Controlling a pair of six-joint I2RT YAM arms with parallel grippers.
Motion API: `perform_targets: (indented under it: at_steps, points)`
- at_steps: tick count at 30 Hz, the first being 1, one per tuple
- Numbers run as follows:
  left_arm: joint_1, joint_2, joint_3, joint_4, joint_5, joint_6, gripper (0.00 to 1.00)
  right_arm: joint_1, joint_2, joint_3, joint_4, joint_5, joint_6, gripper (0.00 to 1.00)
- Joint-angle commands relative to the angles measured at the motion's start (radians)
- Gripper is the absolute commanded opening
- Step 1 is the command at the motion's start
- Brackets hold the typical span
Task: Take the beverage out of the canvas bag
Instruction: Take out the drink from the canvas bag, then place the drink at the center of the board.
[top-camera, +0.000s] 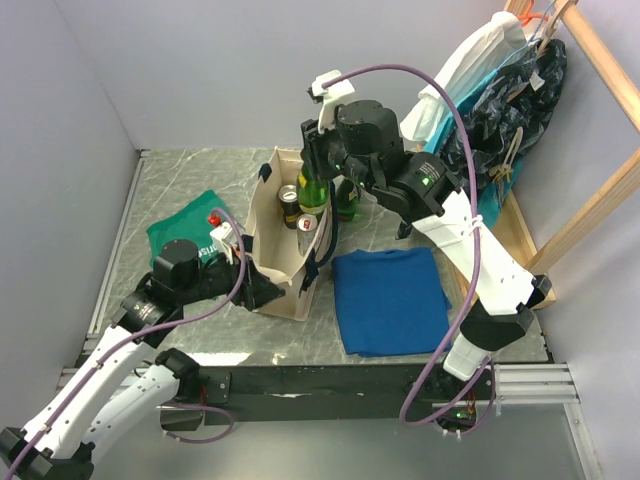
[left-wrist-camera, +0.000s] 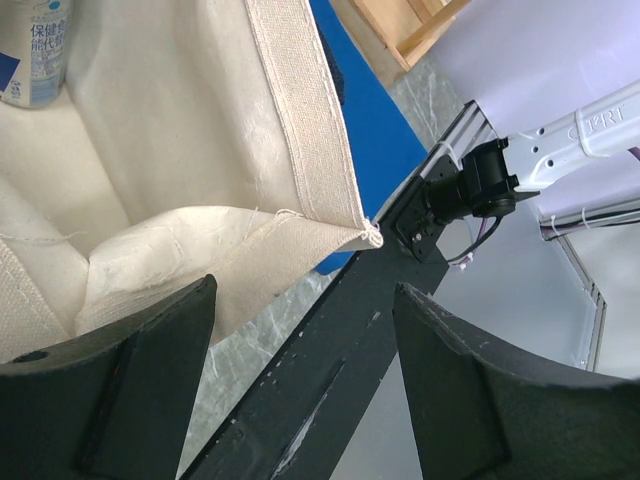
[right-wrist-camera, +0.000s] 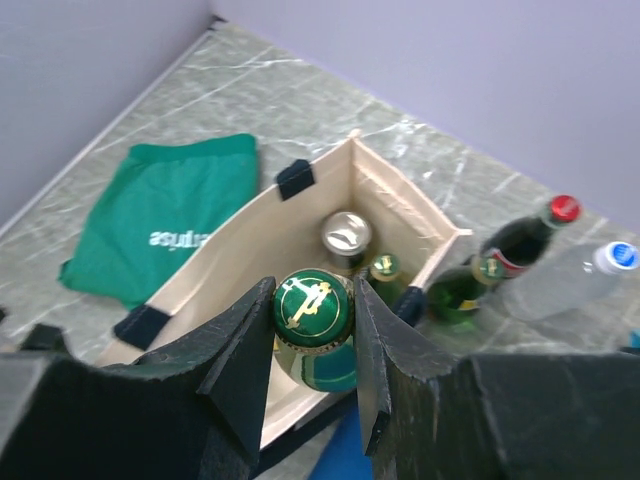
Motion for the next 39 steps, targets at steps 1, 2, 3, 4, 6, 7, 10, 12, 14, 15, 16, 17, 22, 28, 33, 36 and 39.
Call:
perform_targets:
  at_steps: [1, 2, 3, 4, 6, 7, 10, 12, 14, 15, 16, 17, 22, 28, 33, 36, 39]
  points:
    - [-0.004, -0.011, -0.016, -0.026, -0.005, -0.015, 0.77, 0.006, -0.098, 0.069, 0.166, 0.090, -0.042, 0.00]
    - [-0.006, -0.011, -0.016, -0.026, -0.004, -0.014, 0.77, 0.006, -0.101, 0.069, 0.167, 0.106, -0.042, 0.00]
    - [-0.006, -0.009, -0.018, -0.026, -0.002, -0.015, 0.77, 0.004, -0.101, 0.069, 0.170, 0.114, -0.042, 0.00]
    - [-0.006, -0.009, -0.016, -0.024, -0.002, -0.015, 0.77, 0.004, -0.103, 0.069, 0.172, 0.122, -0.042, 0.00]
    - [-0.006, -0.007, -0.016, -0.024, 0.001, -0.014, 0.77, 0.003, -0.104, 0.067, 0.173, 0.162, -0.042, 0.00]
    - [-0.006, -0.007, -0.018, -0.024, 0.002, -0.014, 0.77, 0.001, -0.106, 0.066, 0.178, 0.171, -0.042, 0.00]
    - [-0.006, -0.007, -0.016, -0.024, 0.005, -0.012, 0.77, -0.018, -0.113, 0.055, 0.187, 0.194, -0.042, 0.00]
    - [-0.006, -0.007, -0.016, -0.023, 0.007, -0.012, 0.77, -0.035, -0.119, 0.052, 0.187, 0.197, -0.042, 0.00]
    - [-0.006, -0.007, -0.016, -0.024, 0.005, -0.012, 0.77, -0.064, -0.126, 0.041, 0.192, 0.209, -0.039, 0.00]
    - [-0.006, -0.006, -0.018, -0.023, 0.005, -0.014, 0.77, -0.078, -0.132, 0.021, 0.195, 0.209, -0.036, 0.00]
    - [-0.004, -0.006, -0.016, -0.023, 0.007, -0.012, 0.77, -0.109, -0.136, 0.009, 0.201, 0.205, -0.024, 0.00]
    - [-0.006, -0.004, -0.016, -0.023, 0.008, -0.012, 0.77, -0.129, -0.147, -0.005, 0.207, 0.199, -0.016, 0.00]
    - [-0.006, -0.004, -0.016, -0.023, 0.010, -0.011, 0.77, -0.229, -0.201, -0.153, 0.279, 0.163, 0.025, 0.00]
    - [-0.006, -0.011, -0.018, -0.024, 0.001, -0.014, 0.77, -0.324, -0.224, -0.315, 0.368, 0.162, 0.033, 0.00]
    - [-0.004, -0.017, -0.018, -0.024, -0.002, -0.015, 0.77, -0.382, -0.212, -0.440, 0.449, 0.137, 0.036, 0.00]
    - [-0.006, -0.017, -0.016, -0.024, -0.001, -0.012, 0.77, -0.397, -0.189, -0.462, 0.465, 0.120, 0.045, 0.00]
    - [-0.006, -0.020, -0.016, -0.024, -0.002, -0.015, 0.77, -0.402, -0.167, -0.488, 0.489, 0.122, 0.041, 0.00]
